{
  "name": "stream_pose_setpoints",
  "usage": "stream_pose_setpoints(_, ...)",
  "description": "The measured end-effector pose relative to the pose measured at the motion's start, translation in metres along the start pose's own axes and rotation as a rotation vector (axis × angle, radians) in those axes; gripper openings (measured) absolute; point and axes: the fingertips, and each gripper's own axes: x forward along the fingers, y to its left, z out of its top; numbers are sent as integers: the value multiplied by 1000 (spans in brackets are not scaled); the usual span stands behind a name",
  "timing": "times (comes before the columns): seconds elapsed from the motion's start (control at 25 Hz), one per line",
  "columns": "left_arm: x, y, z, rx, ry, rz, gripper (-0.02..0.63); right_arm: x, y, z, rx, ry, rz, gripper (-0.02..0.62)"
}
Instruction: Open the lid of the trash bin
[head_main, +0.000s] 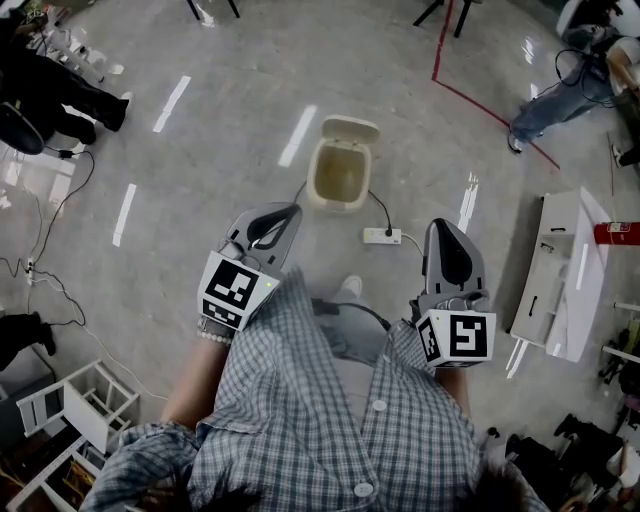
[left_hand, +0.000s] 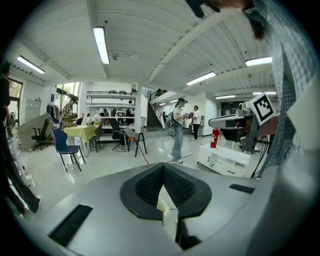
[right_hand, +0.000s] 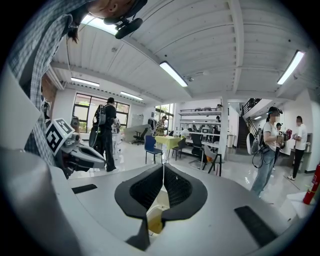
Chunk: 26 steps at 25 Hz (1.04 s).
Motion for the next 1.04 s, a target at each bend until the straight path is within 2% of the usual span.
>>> stream_pose_setpoints(1.04,-3,-8,-8,-5,12,-9,-2,-7,5,-10,-2,20,10,21)
